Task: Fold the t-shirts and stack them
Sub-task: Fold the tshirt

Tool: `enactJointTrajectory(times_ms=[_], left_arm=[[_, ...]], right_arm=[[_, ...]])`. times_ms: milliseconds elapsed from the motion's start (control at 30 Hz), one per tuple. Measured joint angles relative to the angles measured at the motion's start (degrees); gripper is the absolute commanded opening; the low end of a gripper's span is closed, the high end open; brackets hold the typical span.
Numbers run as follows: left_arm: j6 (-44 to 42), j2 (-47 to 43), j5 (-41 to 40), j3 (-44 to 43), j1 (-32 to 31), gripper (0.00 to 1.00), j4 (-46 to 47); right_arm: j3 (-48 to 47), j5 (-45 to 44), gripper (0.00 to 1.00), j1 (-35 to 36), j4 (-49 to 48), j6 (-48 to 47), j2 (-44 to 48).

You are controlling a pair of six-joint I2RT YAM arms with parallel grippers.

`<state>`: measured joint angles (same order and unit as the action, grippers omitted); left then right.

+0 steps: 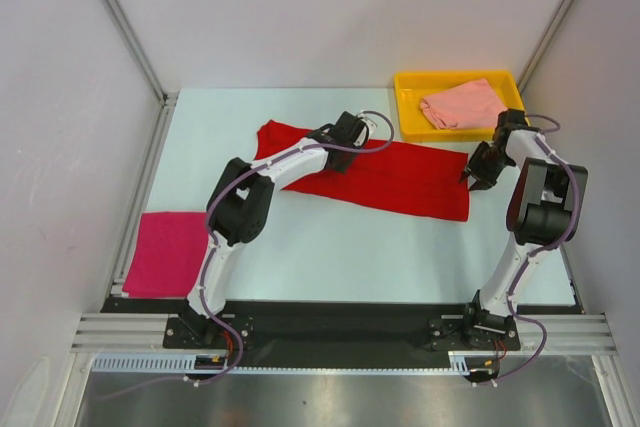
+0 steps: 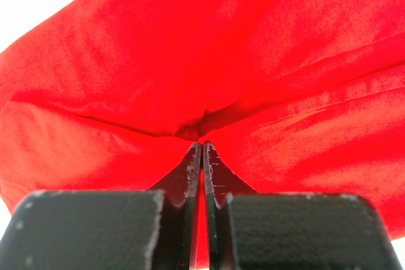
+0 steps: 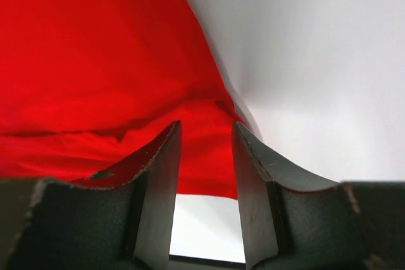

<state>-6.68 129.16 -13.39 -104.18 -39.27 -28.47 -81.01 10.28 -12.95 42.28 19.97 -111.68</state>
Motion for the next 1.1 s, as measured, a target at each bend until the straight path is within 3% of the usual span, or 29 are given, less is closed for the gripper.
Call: enactJointTrajectory(times_ms=[467, 700, 800, 1100], left_arm=[[0.2, 0.0, 0.0, -0.2, 0.0, 0.06, 0.0], [0.5, 0.0, -0.1, -0.2, 0.0, 0.01, 0.0], [0.8, 0.0, -0.7, -0.2, 0.0, 0.00, 0.0], [3.8, 0.0, -3.3, -0.3, 0.4, 0.00, 0.1]], right_arm=[[-1.2, -1.9, 0.35, 0.5, -0.3, 0.8, -2.3], [-2.1, -2.2, 0.12, 0.7, -0.4, 0.5, -3.9], [-2.3, -2.5, 0.06, 0.7, -0.2, 0.3, -4.1], [-2.8, -4.0, 0.02, 0.2, 0.4, 0.3, -4.0]])
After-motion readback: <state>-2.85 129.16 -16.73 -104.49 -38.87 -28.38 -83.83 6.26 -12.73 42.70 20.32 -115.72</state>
